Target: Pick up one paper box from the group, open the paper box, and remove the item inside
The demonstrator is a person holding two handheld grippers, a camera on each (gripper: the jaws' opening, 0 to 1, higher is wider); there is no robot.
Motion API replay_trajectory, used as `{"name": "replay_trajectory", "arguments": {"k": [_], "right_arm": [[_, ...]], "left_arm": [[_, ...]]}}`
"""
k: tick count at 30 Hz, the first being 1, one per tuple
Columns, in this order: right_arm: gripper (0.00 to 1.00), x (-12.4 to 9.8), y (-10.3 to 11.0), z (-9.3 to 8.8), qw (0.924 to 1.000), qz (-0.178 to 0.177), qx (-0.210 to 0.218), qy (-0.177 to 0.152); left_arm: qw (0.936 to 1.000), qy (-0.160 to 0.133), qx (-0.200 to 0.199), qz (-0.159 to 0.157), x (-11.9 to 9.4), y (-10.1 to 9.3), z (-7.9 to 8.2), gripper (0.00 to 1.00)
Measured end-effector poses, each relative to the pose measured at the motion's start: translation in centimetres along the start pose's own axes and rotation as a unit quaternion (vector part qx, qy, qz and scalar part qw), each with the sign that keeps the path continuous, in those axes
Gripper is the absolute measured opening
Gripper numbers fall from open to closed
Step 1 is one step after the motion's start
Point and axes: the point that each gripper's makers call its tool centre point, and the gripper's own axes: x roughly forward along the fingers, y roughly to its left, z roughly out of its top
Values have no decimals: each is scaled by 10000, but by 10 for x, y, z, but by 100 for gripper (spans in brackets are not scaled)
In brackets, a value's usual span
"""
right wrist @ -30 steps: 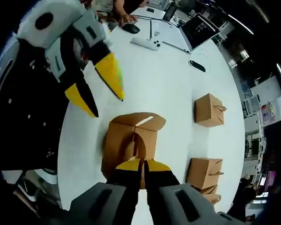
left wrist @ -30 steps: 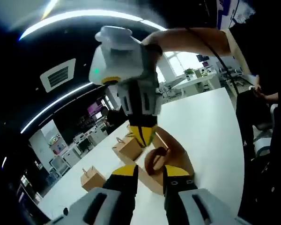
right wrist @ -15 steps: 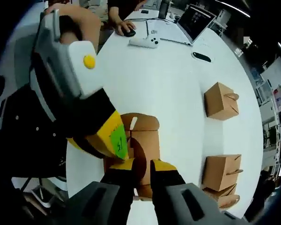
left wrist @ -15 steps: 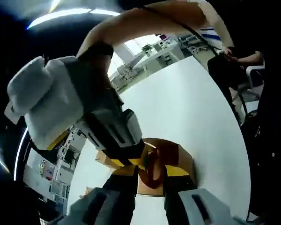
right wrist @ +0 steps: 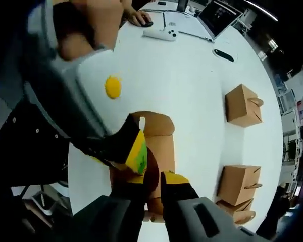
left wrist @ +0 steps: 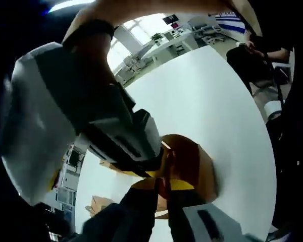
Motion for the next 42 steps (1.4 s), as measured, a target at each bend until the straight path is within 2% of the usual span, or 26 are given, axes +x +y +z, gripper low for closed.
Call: {"name": "replay_trajectory", "arguments": {"k": [2, 5, 9, 10, 11, 13, 17, 18, 27, 33, 42], "right_arm": [[9, 1, 0, -1, 10000, -3, 3, 37], [7, 0, -2, -1, 10000, -14, 13, 42], [3, 1, -4, -2, 9999, 55, 113, 45], [3, 2, -5, -3, 9999, 72, 134, 66], [3, 2, -6, -5, 9998, 44, 133, 127], [3, 4, -6, -9, 9998, -1, 140, 144], [2, 9, -1, -14, 9998, 15, 165, 138], [2, 8, -1, -14, 9997, 17, 185, 130], [2, -7, -2, -11, 9993, -50, 369, -24], [2, -14, 1, -10, 9985, 78, 528, -123], [2, -20, -2, -12, 9960, 315, 788, -294]], "left_arm": [[9996, 198, 86, -180, 3, -7, -5, 22], [9995, 209, 88, -223, 5, -8, -5, 22], [9978, 487, 455, 46, 7, 1, -11, 16], [9973, 552, 482, 98, 10, 1, -13, 11], [9969, 601, 496, 72, 13, -2, -14, 5], [9968, 605, 524, -12, 18, -8, -17, 4], [9980, 500, 372, 38, 22, -7, -17, 4], [9981, 490, 367, 42, 23, -6, -13, 4], [9994, 235, 55, 248, 14, 2, -7, 3], [9993, 67, 32, 361, 7, 5, -4, 3], [9989, -108, 114, 444, 8, 7, 3, 3]]}}
